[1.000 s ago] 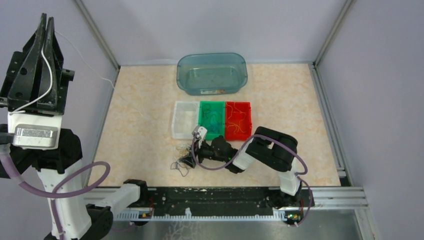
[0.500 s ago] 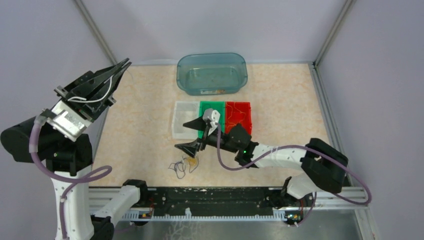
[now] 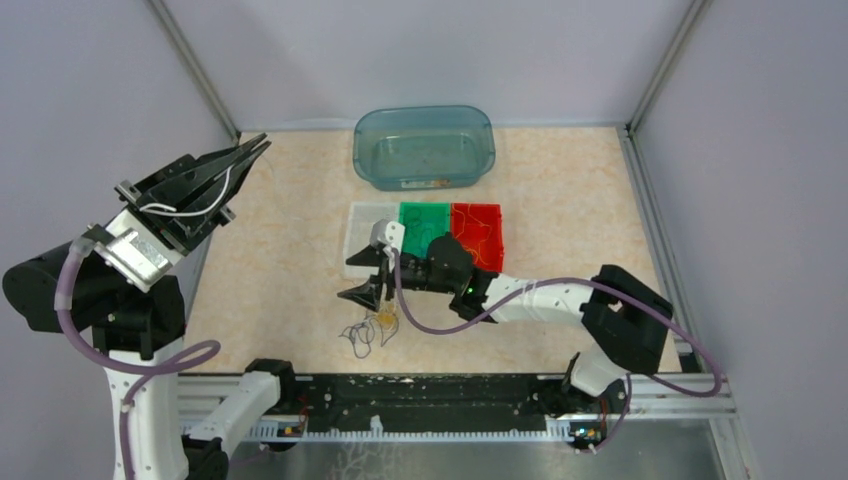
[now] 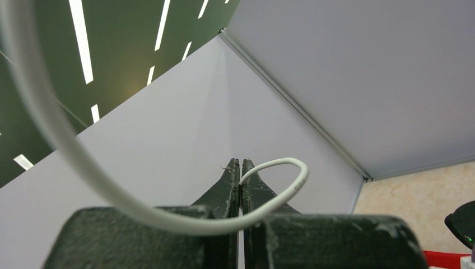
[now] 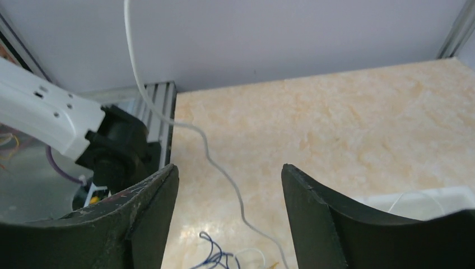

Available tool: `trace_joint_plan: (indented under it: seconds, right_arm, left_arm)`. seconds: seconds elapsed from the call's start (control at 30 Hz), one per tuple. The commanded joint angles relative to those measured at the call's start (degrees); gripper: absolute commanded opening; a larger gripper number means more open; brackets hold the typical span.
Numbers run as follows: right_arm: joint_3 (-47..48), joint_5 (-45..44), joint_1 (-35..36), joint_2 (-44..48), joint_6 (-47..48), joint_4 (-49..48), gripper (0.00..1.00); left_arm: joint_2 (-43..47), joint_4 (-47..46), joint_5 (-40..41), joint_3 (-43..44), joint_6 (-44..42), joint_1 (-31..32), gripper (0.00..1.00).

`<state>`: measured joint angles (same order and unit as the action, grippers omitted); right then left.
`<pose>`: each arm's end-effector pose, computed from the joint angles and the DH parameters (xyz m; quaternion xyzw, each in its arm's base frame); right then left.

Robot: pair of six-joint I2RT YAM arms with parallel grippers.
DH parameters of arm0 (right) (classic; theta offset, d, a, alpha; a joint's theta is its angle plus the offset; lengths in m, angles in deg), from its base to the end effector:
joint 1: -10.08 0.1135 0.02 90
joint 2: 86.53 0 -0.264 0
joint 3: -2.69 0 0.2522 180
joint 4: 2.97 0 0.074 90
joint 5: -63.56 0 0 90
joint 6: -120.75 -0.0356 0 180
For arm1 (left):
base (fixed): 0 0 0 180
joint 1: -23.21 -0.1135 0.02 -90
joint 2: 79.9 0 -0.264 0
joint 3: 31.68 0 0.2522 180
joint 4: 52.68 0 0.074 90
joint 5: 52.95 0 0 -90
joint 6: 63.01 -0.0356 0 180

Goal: Untangle the cables

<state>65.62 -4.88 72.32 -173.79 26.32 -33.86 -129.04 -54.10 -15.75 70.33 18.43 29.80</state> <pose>0.1485 0.3101 0.2855 -0.4382 0.5048 0.5069 0.5442 0.0517 -0.0345 0.5918 0.4557 0.2164 -0.1217 0.8548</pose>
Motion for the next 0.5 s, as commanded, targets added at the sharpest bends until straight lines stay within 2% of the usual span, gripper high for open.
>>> trace_joint_plan:
  seconds: [0.0, 0.07, 0.1, 0.13, 0.2, 0.23, 0.33, 0.47]
  right_arm:
    - [1.5, 1.8, 0.2, -2.3, 2.8, 0.9, 0.66]
    - [1.5, 2.6, 0.2, -3.2, 2.8, 0.5, 0.61]
    - [1.6, 3.2, 0.2, -3.7, 2.8, 0.6, 0.54]
    - [1.9, 3.3, 0.2, -4.0, 3.0, 1.1, 0.44]
    - [2.7, 3.6, 0.1, -4.2, 3.6, 2.5, 0.11]
    - [3.0, 3.3, 0.0, -3.9, 3.9, 3.3, 0.00]
    - [2.1, 1.3, 0.0, -1.6, 4.3, 2.2, 0.00]
    - [2.0, -0.5, -0.9, 3.1, 4.5, 1.8, 0.00]
  left_arm:
    - [0.5, 0.0, -0.4, -0.5, 0.3, -0.4, 0.00]
    - [0.6, -0.2, 0.0, -0.7, 0.1, -0.4, 0.00]
    - [0.6, -0.3, 0.2, -0.7, 0.0, -0.4, 0.00]
    - [0.7, -0.2, 0.3, -0.7, -0.2, -0.4, 0.00]
    - [0.8, 0.1, 0.8, -0.8, -0.7, -0.3, 0.00]
    - [0.9, 0.6, 1.0, -0.9, -1.0, -0.3, 0.00]
    - [2.1, 1.7, 1.7, -2.9, -0.8, -0.3, 0.00]
    - [5.6, 6.0, 3.8, -9.8, 4.7, -0.3, 0.01]
